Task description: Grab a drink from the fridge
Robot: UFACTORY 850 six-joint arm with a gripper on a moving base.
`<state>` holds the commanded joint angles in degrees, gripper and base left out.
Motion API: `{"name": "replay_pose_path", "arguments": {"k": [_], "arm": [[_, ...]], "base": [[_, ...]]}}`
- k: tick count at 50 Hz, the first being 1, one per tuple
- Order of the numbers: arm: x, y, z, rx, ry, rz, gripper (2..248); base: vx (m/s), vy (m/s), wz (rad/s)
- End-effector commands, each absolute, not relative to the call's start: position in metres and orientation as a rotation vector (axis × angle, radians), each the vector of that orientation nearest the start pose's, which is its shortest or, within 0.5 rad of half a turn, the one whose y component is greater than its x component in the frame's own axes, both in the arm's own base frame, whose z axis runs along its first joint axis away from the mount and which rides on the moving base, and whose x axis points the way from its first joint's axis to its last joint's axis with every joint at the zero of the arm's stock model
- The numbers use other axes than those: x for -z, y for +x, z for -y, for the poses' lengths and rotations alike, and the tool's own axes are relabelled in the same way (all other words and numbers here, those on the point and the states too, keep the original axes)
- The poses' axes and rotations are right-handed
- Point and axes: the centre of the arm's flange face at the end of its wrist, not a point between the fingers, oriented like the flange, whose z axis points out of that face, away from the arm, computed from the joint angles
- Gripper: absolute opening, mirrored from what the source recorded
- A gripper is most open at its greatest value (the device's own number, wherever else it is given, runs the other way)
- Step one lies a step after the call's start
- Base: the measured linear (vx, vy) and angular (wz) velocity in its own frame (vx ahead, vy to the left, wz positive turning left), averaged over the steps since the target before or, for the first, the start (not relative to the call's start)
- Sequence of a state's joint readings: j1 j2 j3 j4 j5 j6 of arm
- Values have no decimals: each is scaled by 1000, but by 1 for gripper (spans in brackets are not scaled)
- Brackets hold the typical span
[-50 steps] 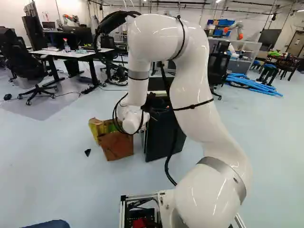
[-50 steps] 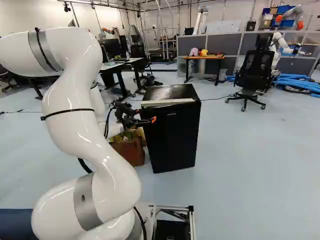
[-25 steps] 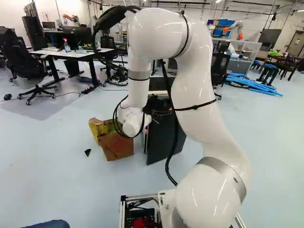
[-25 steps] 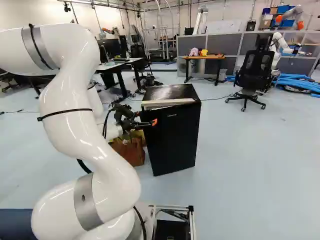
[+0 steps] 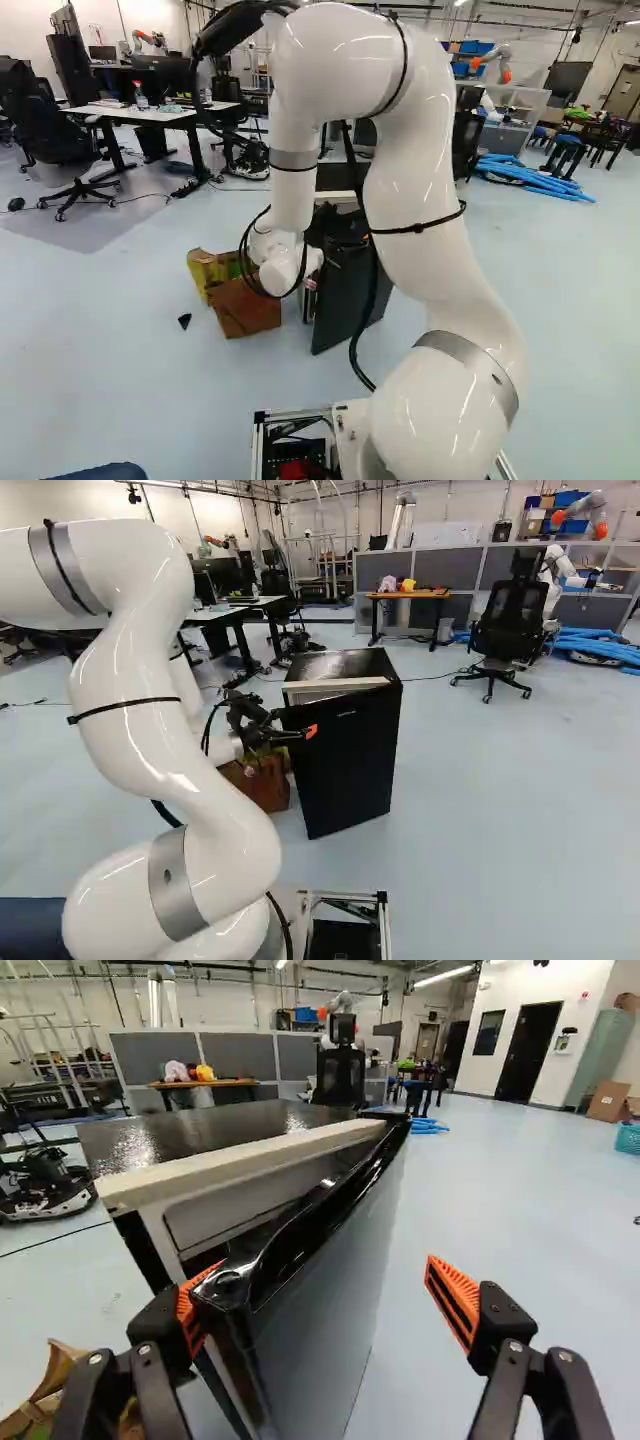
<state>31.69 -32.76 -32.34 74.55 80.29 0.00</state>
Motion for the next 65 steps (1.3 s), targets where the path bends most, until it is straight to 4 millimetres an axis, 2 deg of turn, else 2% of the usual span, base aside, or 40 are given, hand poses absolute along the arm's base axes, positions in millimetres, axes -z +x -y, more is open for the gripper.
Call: {"name": "replay_pose_path", "arguments": {"k": [36, 65], "arm": [[-252, 316, -111, 2232, -2753, -1155, 247], [-254, 264, -93, 2286, -2830, -1266, 247]], "base": [[0, 0, 0], [0, 0, 0]]}}
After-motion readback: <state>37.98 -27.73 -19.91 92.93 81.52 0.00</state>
